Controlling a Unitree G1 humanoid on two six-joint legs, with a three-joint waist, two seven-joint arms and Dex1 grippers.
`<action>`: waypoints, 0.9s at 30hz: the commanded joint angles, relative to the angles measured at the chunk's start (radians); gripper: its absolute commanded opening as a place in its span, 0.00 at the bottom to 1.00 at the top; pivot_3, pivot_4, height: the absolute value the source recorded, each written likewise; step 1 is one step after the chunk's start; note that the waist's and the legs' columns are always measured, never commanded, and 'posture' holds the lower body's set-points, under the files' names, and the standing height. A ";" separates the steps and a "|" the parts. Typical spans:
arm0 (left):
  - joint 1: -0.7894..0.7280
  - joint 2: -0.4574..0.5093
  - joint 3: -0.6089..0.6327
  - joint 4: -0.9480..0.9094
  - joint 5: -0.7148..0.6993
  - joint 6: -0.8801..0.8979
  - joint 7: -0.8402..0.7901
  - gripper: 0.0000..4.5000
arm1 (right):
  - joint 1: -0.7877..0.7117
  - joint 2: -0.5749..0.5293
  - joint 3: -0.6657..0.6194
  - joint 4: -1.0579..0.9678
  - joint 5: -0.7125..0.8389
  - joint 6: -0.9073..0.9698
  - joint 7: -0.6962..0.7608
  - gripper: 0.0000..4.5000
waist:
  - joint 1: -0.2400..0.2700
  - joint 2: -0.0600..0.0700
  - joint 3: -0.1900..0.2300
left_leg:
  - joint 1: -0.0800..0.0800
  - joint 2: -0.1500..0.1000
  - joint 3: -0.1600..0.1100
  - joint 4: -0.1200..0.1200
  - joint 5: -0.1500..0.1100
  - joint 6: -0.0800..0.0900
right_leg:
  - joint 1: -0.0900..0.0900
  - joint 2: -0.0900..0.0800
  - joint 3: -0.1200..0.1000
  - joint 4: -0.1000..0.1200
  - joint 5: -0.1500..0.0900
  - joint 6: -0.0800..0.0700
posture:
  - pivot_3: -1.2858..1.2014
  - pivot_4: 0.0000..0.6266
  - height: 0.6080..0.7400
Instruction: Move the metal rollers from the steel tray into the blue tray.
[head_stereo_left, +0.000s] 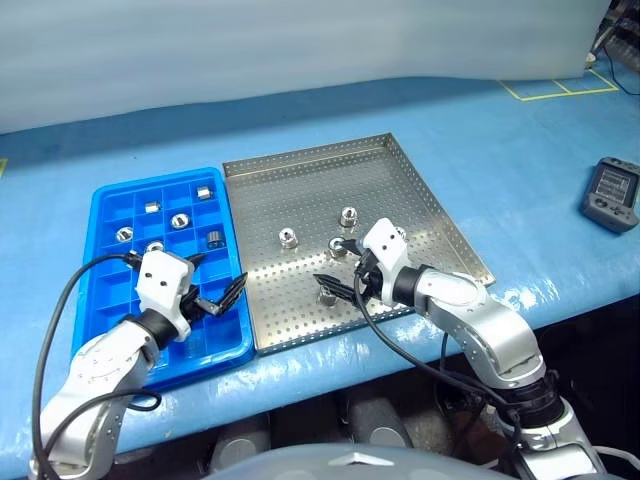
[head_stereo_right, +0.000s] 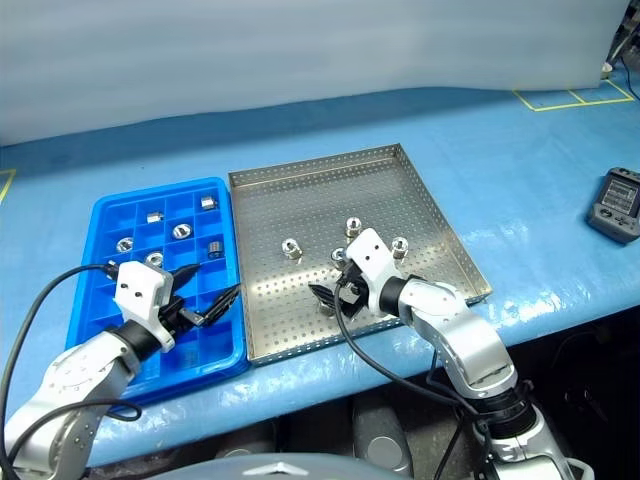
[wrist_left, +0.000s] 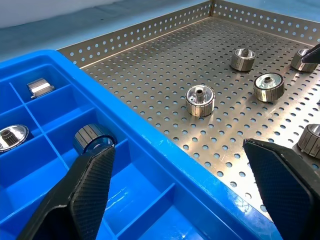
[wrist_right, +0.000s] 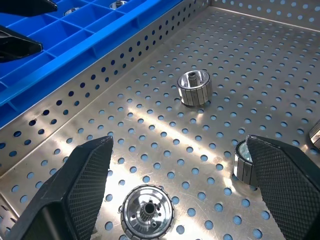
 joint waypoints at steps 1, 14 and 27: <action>0.005 0.010 0.008 -0.033 0.026 -0.018 0.013 0.99 | -0.003 -0.002 0.008 -0.039 -0.024 -0.029 -0.016 1.00 | 0.000 0.000 0.000 | 0.000 0.000 0.000 0.000 0.000 0.000 | 0.000 0.000 0.000 0.000 0.000 0.000 | 0.51 0.24 1.00; 0.013 0.002 0.009 -0.020 0.038 -0.030 0.015 0.99 | 0.007 -0.003 0.014 -0.030 -0.050 -0.040 -0.021 1.00 | 0.003 0.000 0.000 | 0.000 0.000 0.000 0.000 0.000 0.000 | 0.000 0.000 0.000 0.000 0.000 0.000 | 0.51 0.24 1.00; -0.012 -0.001 -0.002 0.028 0.048 -0.063 0.000 0.99 | 0.019 0.007 0.008 -0.040 -0.062 -0.040 -0.037 1.00 | 0.003 0.000 0.000 | 0.000 0.000 0.000 0.000 0.000 0.000 | 0.000 0.000 0.000 0.000 0.000 0.000 | 0.50 0.24 1.00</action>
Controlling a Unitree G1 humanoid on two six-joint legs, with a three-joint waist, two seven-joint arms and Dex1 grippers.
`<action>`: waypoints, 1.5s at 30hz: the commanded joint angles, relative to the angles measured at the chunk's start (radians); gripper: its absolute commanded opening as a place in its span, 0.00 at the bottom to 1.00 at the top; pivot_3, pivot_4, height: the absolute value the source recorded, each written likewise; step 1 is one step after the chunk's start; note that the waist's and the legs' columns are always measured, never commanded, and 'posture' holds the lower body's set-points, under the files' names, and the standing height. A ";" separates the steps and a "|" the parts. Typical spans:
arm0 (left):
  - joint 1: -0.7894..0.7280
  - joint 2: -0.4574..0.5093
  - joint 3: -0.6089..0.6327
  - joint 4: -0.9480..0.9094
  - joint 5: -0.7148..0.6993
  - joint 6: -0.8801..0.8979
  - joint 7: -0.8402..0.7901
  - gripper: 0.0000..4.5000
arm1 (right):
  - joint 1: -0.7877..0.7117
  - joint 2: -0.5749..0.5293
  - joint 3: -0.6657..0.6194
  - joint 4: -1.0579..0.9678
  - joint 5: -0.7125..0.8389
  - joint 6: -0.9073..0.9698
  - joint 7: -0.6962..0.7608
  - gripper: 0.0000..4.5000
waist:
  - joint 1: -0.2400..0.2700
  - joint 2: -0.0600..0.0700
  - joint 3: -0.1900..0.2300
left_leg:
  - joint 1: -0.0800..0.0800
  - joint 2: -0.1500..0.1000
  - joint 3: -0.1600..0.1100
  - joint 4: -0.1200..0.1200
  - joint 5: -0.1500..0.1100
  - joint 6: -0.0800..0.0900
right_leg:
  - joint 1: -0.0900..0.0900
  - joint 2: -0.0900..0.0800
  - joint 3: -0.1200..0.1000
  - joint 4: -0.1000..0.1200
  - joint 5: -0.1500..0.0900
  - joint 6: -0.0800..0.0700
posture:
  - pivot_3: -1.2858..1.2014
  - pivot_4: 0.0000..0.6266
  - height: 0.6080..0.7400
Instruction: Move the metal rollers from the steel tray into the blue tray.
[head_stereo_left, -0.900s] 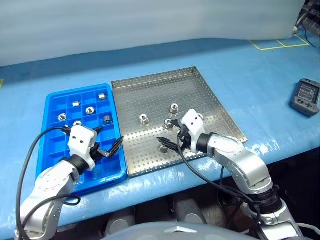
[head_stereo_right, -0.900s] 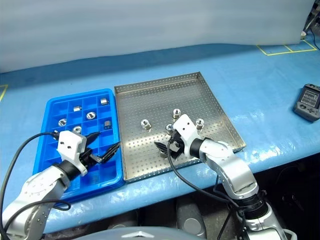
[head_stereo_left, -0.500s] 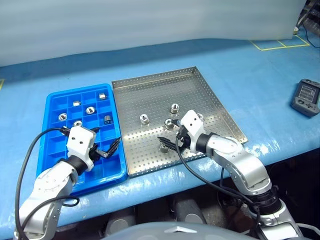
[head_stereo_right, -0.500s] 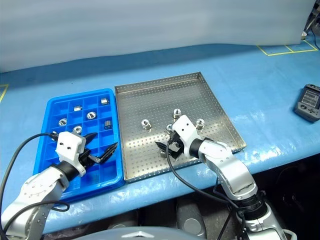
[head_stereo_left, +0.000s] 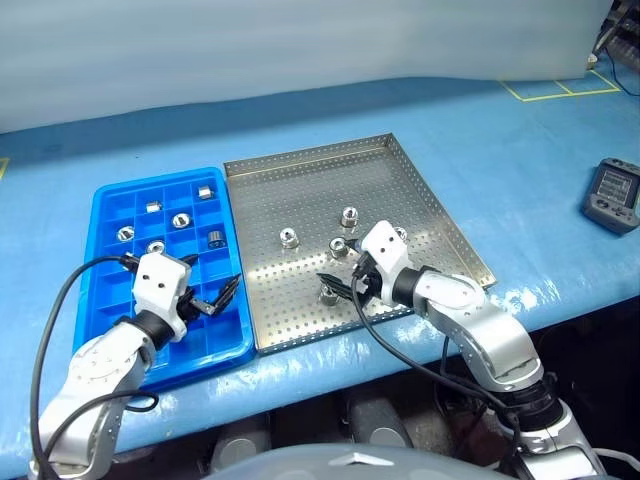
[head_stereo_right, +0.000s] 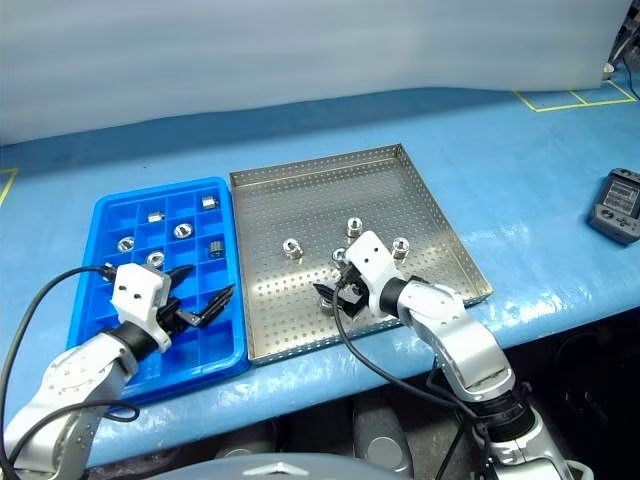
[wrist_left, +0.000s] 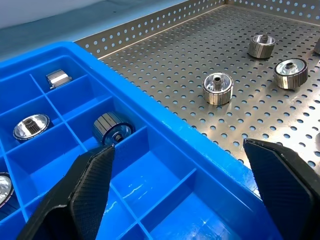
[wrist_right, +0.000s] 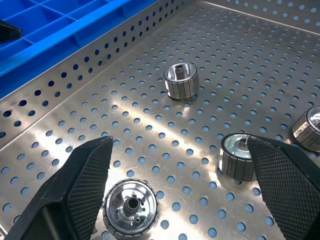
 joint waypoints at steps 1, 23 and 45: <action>-0.015 0.000 -0.004 -0.006 0.010 -0.019 0.002 0.99 | 0.005 0.006 -0.013 -0.041 -0.001 -0.020 -0.010 1.00 | -0.001 0.000 0.000 | 0.000 0.000 0.000 0.000 0.000 0.000 | 0.000 0.000 0.000 0.000 0.000 0.000 | 0.50 0.24 1.00; -0.710 0.110 -0.314 0.424 0.036 0.160 -0.207 0.99 | 0.010 0.029 -0.022 -0.040 -0.013 -0.039 -0.041 1.00 | -0.008 -0.001 0.000 | 0.002 -0.001 -0.001 0.002 -0.001 0.001 | 0.004 0.000 0.000 -0.001 0.001 0.001 | 0.48 0.24 1.00; -0.875 0.040 -0.482 0.795 0.255 0.064 -0.344 0.49 | 0.068 0.046 -0.041 -0.094 -0.007 -0.029 -0.101 1.00 | -0.053 -0.001 0.000 | -0.002 -0.001 0.000 0.001 -0.001 0.002 | -0.002 0.000 0.001 0.001 0.003 0.006 | 0.46 0.24 1.00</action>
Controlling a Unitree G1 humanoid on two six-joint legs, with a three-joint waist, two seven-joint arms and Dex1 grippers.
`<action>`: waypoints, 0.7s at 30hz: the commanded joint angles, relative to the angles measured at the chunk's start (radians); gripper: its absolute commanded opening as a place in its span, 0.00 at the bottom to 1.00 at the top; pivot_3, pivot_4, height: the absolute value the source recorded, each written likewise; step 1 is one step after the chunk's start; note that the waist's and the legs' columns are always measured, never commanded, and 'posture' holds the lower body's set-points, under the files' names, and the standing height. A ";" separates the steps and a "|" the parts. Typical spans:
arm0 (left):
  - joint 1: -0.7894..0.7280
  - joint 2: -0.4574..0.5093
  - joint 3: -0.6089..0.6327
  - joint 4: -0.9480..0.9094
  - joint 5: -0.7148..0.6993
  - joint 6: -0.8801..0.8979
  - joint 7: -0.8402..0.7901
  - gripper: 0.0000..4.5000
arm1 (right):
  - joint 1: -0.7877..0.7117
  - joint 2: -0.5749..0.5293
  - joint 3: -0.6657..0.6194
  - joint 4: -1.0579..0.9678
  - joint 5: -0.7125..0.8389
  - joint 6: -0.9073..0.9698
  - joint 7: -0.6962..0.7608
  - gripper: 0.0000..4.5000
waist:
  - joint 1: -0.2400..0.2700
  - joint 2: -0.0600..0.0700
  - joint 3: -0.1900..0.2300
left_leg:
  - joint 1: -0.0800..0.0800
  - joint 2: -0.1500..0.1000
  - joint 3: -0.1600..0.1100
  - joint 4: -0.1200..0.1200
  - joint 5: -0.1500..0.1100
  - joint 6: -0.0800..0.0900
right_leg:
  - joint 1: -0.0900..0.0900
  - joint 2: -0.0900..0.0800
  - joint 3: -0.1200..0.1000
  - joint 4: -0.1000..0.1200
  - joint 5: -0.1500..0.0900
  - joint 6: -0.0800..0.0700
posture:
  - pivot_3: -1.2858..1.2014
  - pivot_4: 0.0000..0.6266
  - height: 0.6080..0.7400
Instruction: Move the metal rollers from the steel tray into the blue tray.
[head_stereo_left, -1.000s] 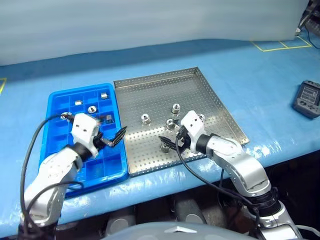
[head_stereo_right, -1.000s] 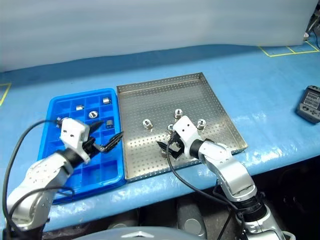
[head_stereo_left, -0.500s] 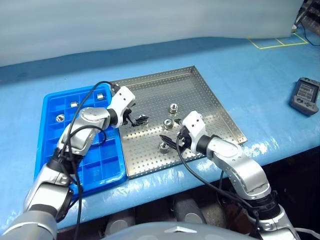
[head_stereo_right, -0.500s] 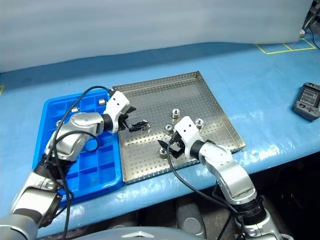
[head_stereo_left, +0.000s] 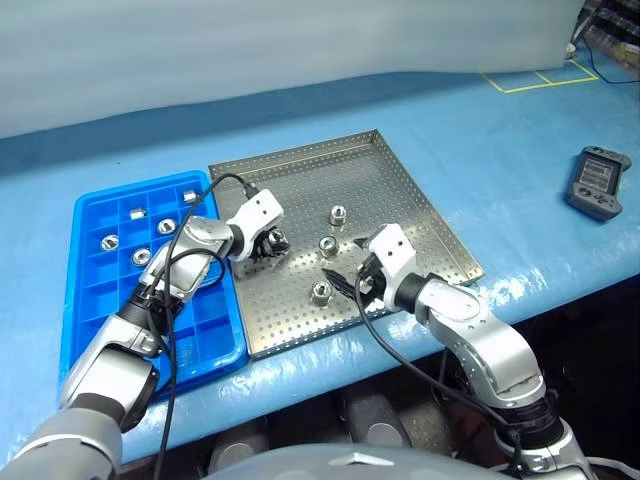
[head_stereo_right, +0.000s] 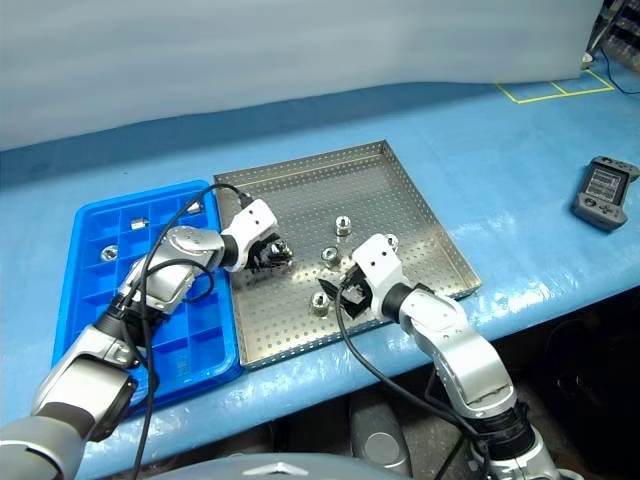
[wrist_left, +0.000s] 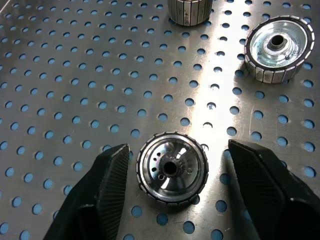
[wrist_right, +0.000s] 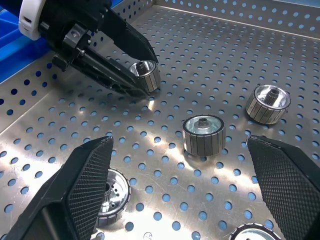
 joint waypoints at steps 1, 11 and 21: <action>0.015 0.004 0.057 -0.046 -0.007 0.000 0.002 0.42 | -0.010 0.008 -0.011 -0.033 0.007 -0.010 0.001 1.00 | 0.000 0.000 0.000 | 0.000 0.000 0.000 0.000 0.000 0.000 | 0.000 0.000 0.000 0.000 0.000 0.000 | 0.47 0.24 1.00; 0.224 -0.063 0.376 -0.398 -0.102 0.078 0.220 0.37 | -0.062 0.037 0.035 0.007 0.007 -0.022 0.034 1.00 | 0.012 0.000 0.000 | 0.000 0.000 0.000 0.000 0.000 0.000 | -0.001 0.000 0.000 0.000 0.003 -0.004 | 0.50 0.24 1.00; 0.519 -0.214 0.704 -0.824 -0.044 0.120 0.568 0.37 | -0.145 0.095 0.091 0.079 0.005 -0.055 0.077 1.00 | 0.066 0.000 0.000 | 0.000 0.000 -0.001 0.000 0.001 -0.001 | 0.000 -0.001 -0.001 0.000 0.003 -0.004 | 0.54 0.24 1.00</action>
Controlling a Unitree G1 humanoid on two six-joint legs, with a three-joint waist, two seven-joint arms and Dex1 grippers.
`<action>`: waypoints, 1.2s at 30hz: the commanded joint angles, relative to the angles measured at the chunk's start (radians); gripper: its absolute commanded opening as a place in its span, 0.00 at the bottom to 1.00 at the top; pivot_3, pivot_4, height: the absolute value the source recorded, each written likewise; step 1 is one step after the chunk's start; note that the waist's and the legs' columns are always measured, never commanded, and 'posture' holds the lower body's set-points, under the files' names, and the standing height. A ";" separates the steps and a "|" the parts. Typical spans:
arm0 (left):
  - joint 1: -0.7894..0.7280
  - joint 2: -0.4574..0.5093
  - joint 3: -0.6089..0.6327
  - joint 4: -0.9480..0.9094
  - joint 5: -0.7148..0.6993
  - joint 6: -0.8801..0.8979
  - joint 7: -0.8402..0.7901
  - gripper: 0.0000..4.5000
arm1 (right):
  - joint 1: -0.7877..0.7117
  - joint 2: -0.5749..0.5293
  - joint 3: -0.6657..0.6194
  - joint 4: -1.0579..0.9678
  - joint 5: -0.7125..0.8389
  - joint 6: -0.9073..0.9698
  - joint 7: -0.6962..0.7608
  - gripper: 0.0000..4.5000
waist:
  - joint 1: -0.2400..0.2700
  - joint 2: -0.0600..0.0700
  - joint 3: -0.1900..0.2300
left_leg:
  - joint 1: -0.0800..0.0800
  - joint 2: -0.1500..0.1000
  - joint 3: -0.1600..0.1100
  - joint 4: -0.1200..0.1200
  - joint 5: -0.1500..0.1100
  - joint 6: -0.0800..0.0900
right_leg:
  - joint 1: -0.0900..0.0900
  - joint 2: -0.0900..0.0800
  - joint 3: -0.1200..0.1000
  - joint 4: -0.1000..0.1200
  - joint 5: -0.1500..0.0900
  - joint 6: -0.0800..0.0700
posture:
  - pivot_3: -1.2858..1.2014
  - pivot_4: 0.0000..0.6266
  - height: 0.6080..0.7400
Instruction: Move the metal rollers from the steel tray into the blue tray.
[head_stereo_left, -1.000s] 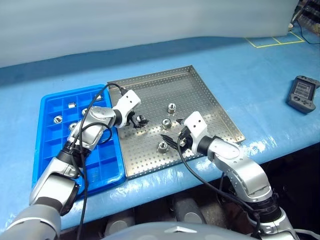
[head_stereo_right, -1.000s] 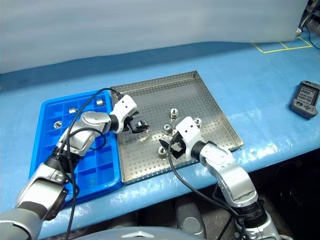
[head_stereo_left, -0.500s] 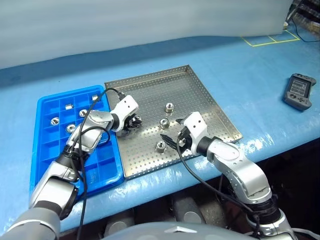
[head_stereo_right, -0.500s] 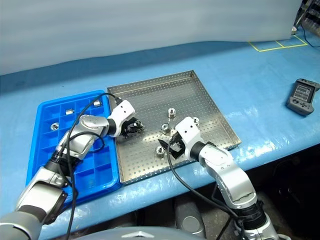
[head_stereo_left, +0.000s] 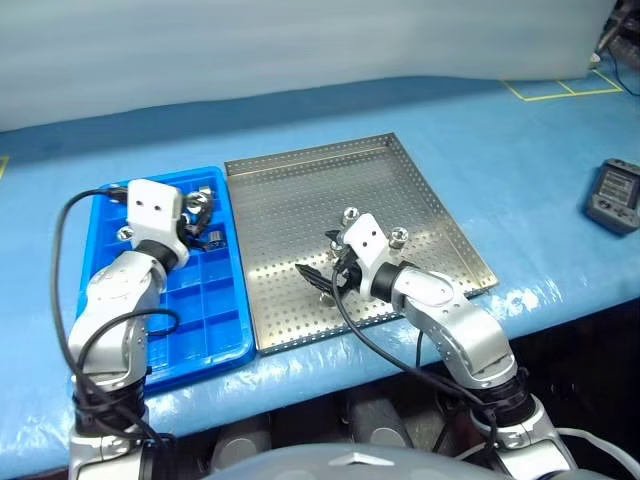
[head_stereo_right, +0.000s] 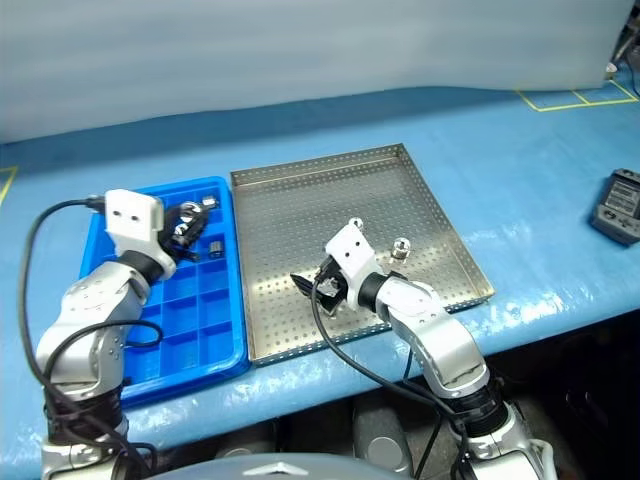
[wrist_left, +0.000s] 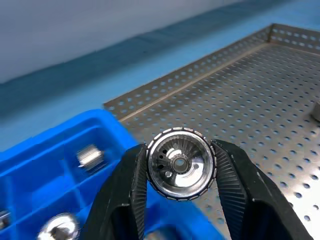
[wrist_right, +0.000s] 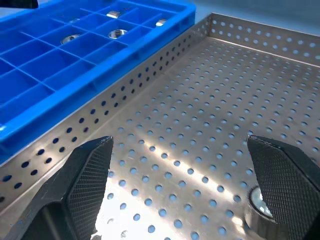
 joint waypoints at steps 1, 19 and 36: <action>0.067 -0.031 0.097 -0.130 0.036 0.012 0.111 0.37 | -0.030 0.018 0.015 0.001 0.006 -0.035 0.022 1.00 | 0.010 0.000 0.000 | 0.000 0.000 0.000 0.000 0.000 0.000 | 0.000 0.000 0.000 0.000 0.000 0.000 | 0.54 0.24 1.00; 0.241 -0.143 0.129 -0.087 0.136 0.159 0.322 0.37 | -0.044 0.076 0.047 0.016 0.026 -0.103 0.092 1.00 | 0.049 -0.001 -0.001 | 0.005 0.000 -0.003 0.000 0.000 -0.001 | 0.007 0.000 -0.004 -0.001 -0.005 0.000 | 0.54 0.24 1.00; 0.030 -0.005 -0.071 -0.127 -0.044 0.097 0.014 0.99 | 0.020 0.015 -0.068 -0.047 0.026 -0.078 0.017 1.00 | 0.025 -0.001 -0.001 | 0.005 0.000 -0.005 0.000 0.001 -0.002 | 0.009 -0.001 -0.005 -0.001 -0.005 -0.001 | 0.51 0.24 1.00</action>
